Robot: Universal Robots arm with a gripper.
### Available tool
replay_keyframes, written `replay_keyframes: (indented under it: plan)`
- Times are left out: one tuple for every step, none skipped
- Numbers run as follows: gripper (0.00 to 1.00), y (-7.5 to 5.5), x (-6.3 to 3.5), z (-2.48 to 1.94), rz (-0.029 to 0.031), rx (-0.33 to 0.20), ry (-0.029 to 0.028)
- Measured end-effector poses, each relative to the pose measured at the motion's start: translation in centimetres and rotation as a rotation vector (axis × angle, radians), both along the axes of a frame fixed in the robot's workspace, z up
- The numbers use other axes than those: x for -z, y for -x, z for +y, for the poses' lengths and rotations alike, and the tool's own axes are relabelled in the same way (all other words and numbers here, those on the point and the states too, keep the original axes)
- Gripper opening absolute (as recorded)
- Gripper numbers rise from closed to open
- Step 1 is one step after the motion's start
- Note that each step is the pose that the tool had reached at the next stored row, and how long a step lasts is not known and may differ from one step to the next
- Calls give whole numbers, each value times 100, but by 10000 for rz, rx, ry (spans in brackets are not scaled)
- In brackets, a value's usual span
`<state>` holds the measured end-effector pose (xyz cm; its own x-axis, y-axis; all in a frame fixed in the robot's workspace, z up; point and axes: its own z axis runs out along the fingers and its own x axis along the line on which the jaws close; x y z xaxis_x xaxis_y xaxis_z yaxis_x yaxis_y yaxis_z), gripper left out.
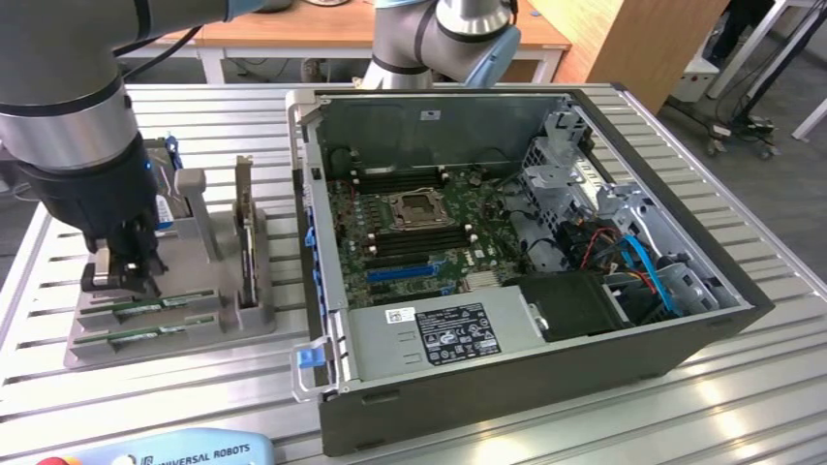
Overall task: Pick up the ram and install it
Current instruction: 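Pick up the ram and move it above insertion slot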
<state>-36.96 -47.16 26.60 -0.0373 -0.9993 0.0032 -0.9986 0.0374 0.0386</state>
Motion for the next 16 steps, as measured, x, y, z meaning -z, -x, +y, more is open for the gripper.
replay_keyframes:
  plan:
    - [36,0,0,-9,0,0,0]
    - [36,0,0,-17,1,0,1]
    - [36,0,0,-25,1,0,1]
    - [36,0,0,-33,0,0,0]
    - [36,0,0,-41,1,0,0]
    - [36,0,-1,-49,1,0,1]
    - [36,0,-1,-55,1,0,1]
    - [36,1,-1,-56,1,1,1]
    - [36,0,0,-56,1,2,0]
    - [36,0,0,-56,0,2,0]
    - [36,0,0,-56,0,1,0]
    - [36,0,1,-56,0,0,-1]
    - [36,0,3,-57,1,0,0]
    - [36,0,10,-57,-2,0,-2]
    - [36,0,18,-57,0,0,0]
    - [36,0,29,-57,1,0,0]
